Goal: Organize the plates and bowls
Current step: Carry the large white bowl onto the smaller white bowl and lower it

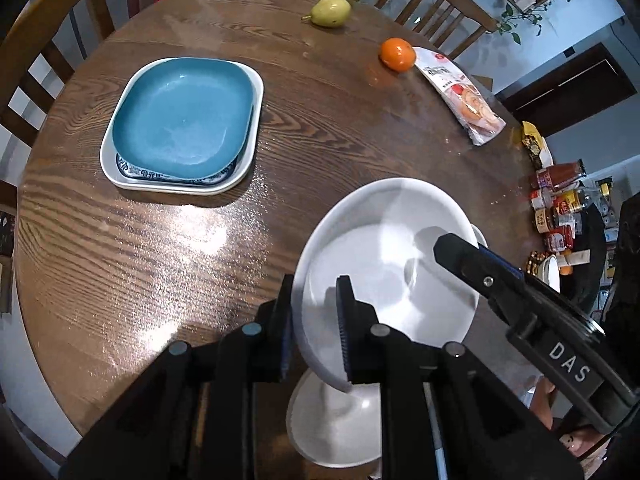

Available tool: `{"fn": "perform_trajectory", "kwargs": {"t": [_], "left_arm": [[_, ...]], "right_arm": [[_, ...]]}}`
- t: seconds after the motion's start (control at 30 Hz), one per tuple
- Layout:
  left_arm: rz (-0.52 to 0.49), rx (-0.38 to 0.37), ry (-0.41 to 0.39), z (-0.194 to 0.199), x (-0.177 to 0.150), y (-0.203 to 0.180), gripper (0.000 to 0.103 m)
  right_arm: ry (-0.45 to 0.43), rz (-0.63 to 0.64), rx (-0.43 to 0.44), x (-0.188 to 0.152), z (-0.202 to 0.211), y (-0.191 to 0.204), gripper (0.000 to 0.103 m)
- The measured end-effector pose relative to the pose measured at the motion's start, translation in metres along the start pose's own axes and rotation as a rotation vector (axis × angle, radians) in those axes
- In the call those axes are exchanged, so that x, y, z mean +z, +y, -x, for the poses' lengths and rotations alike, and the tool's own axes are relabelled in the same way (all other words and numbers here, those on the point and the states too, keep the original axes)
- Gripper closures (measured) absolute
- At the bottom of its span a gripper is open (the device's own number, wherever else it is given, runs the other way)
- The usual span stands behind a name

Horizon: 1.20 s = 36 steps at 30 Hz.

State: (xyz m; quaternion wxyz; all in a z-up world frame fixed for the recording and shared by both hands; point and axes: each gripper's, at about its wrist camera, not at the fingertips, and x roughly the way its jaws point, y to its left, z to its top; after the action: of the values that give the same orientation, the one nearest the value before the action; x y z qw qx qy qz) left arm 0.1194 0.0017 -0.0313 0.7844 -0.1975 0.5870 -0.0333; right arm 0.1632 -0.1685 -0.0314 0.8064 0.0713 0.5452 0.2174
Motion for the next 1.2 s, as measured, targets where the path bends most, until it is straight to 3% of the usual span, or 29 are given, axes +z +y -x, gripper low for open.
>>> {"fn": "perform_trajectory", "kwargs": {"t": [0.83,1.2], "left_arm": [[-0.056,-0.052,-0.036,0.029,-0.024,-0.019,0.082],[-0.082,-0.032,0.058,0.005,-0.044,-0.019,0.081]], "right_arm": [[-0.103,0.021,-0.027,-0.030,0.047,0.010,0.076],[-0.078,0.015,-0.062,-0.055,0.045,0.007,0.076]]}}
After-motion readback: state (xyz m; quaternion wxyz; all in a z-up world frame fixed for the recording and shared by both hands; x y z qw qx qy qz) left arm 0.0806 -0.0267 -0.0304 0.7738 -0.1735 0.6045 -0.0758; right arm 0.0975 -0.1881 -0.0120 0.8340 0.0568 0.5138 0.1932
